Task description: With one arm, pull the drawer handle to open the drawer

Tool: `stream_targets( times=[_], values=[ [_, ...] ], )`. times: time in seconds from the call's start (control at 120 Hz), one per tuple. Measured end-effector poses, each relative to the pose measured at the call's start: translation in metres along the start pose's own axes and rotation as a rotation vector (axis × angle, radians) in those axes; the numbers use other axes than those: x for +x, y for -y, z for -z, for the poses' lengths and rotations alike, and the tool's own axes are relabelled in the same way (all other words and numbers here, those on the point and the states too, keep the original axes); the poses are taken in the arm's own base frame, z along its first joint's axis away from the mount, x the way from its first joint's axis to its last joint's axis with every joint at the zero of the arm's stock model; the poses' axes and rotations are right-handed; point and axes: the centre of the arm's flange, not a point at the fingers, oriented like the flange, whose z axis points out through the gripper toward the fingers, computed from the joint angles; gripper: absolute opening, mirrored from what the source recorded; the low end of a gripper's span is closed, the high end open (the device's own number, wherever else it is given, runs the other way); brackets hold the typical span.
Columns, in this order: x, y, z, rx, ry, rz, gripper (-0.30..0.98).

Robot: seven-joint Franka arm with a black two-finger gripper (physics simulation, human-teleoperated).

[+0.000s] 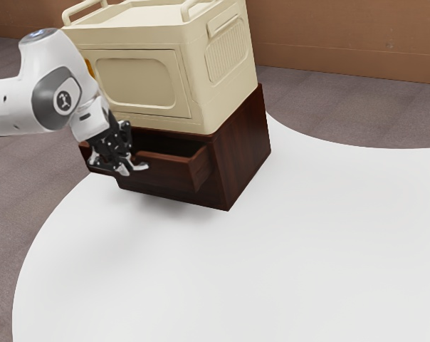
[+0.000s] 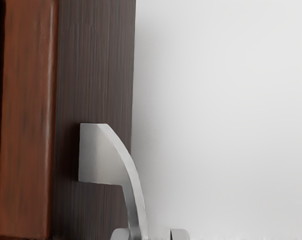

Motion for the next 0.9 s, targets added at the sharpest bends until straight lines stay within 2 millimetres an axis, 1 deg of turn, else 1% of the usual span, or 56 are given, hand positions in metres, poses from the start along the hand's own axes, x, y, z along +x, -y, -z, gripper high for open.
stream_targets(
  times=[0.633,0.758,0.9],
  values=[
    [-0.002,-0.021,0.004,-0.034,-0.012,-0.007,0.02],
    [-0.002,-0.028,0.009,-0.032,-0.016,-0.008,0.01],
    [-0.003,-0.034,0.011,-0.035,-0.02,-0.01,0.01]
  ],
)
